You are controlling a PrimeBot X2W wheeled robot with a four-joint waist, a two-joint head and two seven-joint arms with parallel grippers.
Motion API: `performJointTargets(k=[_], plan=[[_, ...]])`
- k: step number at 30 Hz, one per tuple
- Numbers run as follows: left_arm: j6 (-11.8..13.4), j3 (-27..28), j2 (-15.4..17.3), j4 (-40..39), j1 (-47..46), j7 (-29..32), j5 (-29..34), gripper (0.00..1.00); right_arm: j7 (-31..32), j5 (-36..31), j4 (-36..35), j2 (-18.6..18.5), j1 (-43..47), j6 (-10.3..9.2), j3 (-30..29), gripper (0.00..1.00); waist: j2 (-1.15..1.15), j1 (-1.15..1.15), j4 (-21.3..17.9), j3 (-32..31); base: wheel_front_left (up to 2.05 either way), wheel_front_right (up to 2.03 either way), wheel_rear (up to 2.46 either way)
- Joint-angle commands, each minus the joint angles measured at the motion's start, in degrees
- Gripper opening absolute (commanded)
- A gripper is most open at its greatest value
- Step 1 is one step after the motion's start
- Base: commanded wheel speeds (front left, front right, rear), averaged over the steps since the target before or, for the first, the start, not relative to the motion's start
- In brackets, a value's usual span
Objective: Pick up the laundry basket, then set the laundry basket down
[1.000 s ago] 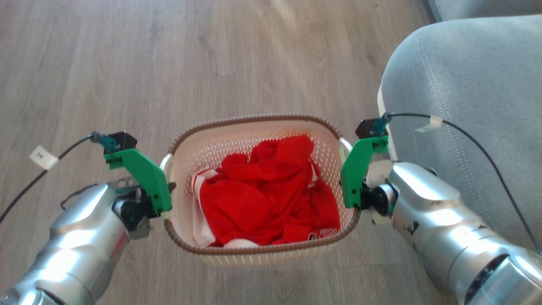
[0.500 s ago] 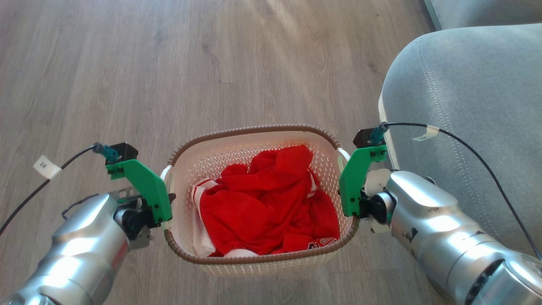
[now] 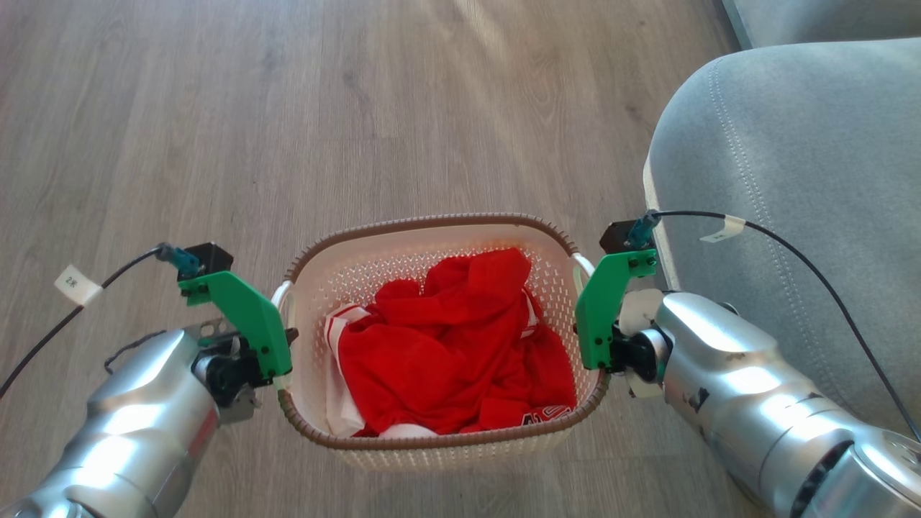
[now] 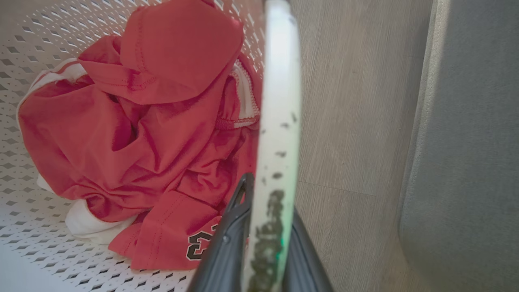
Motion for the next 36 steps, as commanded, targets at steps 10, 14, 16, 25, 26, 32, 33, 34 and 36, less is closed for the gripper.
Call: performJointTargets(k=[10, 14, 16, 25, 26, 32, 33, 34, 36], plan=[[0.6, 1.2, 5.0, 1.4, -3.3, -1.0, -0.5, 0.0, -1.1, 1.8, -0.1, -0.9, -1.6, 0.16, 1.7, 0.0, 0.0, 0.0, 0.0, 0.2, 0.0, 0.0, 0.0], [0.6, 1.1, 5.1, 1.4, -3.3, -1.1, -0.7, 0.0, -1.3, 2.5, 0.0, -0.9, -1.7, 0.16, 2.2, 0.0, 0.0, 0.0, 0.0, 0.2, 0.0, 0.0, 0.0], [0.6, 1.0, 5.1, 1.4, -3.4, -1.1, -0.8, 0.0, -1.5, 2.8, 0.0, -0.9, -1.8, 0.16, 2.5, 0.0, 0.0, 0.0, 0.1, 0.3, 0.0, 0.0, 0.0], [0.6, 0.7, 5.4, 0.9, -5.3, -3.4, -0.3, 0.0, -4.4, 3.4, 0.4, -0.9, -3.2, 0.16, 3.5, 0.0, 0.0, 0.0, 0.4, 3.2, 0.0, 0.0, 0.0], [0.6, 0.7, 5.5, 0.9, -5.7, -3.6, -0.2, 0.0, -4.9, 3.5, 0.4, -0.9, -3.6, 0.16, 3.5, 0.0, 0.0, 0.0, 0.4, 4.1, 0.0, 0.0, 0.0], [0.6, 0.4, 5.7, 0.4, -8.6, -6.3, 0.7, 0.0, -7.8, 3.5, 1.5, -0.9, -6.1, 0.16, 3.8, 0.0, 0.0, 0.0, 0.8, 9.6, 0.0, 0.0, 0.0], [0.6, 0.3, 5.7, 0.3, -9.1, -6.8, 0.9, 0.0, -8.2, 3.4, 1.7, -0.9, -6.7, 0.16, 3.8, 0.0, 0.0, 0.0, 0.8, 10.9, 0.0, 0.0, 0.0], [0.6, 0.3, 5.7, 0.2, -9.6, -7.3, 1.0, 0.0, -8.7, 3.3, 1.9, -0.9, -7.2, 0.16, 3.9, 0.0, 0.0, 0.0, 1.0, 11.9, 0.0, 0.0, 0.0], [0.6, 0.2, 5.6, 0.1, -10.5, -8.2, 1.3, 0.0, -9.6, 3.1, 2.4, -0.9, -8.3, 0.16, 4.0, 0.0, 0.0, 0.0, 1.2, 14.2, 0.0, 0.0, 0.0]])
